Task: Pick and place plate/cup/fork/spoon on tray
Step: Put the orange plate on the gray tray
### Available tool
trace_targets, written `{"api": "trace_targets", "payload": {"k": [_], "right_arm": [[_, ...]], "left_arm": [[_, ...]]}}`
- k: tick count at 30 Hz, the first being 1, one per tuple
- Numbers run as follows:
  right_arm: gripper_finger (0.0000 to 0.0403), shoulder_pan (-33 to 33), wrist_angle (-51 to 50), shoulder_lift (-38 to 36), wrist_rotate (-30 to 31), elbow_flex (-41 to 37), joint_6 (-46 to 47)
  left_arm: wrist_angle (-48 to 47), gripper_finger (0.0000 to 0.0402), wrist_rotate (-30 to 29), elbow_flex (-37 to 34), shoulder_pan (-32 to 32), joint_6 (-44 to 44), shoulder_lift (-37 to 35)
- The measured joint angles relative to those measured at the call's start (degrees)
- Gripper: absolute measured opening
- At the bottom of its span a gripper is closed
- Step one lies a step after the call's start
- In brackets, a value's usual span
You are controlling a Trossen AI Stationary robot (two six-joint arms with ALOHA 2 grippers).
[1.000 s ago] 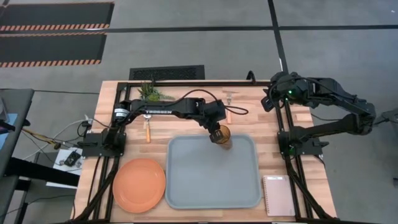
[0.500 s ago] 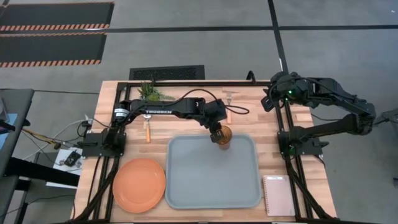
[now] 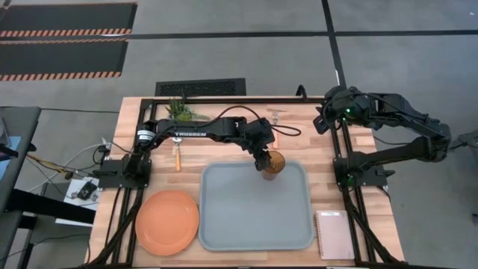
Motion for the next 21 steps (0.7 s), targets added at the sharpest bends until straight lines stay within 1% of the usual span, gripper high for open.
{"api": "trace_targets", "payload": {"k": [4,8,11,13,16,18,21], "right_arm": [[0.0134,0.00,0.00,0.00,0.00,0.00,-0.02],[0.0134,0.00,0.00,0.00,0.00,0.00,-0.02],[0.0134,0.00,0.00,0.00,0.00,0.00,-0.02],[0.0134,0.00,0.00,0.00,-0.05,0.00,-0.02],[0.0134,0.00,-0.02,0.00,-1.47,0.02,0.27],[0.0134,0.00,-0.09,0.00,-2.54,0.01,0.45],[0.0134,0.02,-0.79,0.00,-3.83,0.00,0.75]], "left_arm": [[-0.86,0.0251,1.61,0.52,0.51,-1.16,-0.45],[-8.83,0.0262,4.63,5.77,1.75,0.16,-0.45],[-20.43,0.0260,4.78,12.05,2.52,3.73,-0.47],[-29.41,0.0256,4.74,17.74,2.85,6.01,-0.47],[-43.75,0.0249,6.32,24.17,2.79,8.89,-1.48],[-50.12,0.0245,5.26,24.75,2.00,9.18,-3.68],[-50.74,0.0241,0.96,20.11,0.30,6.83,-10.71]]}}
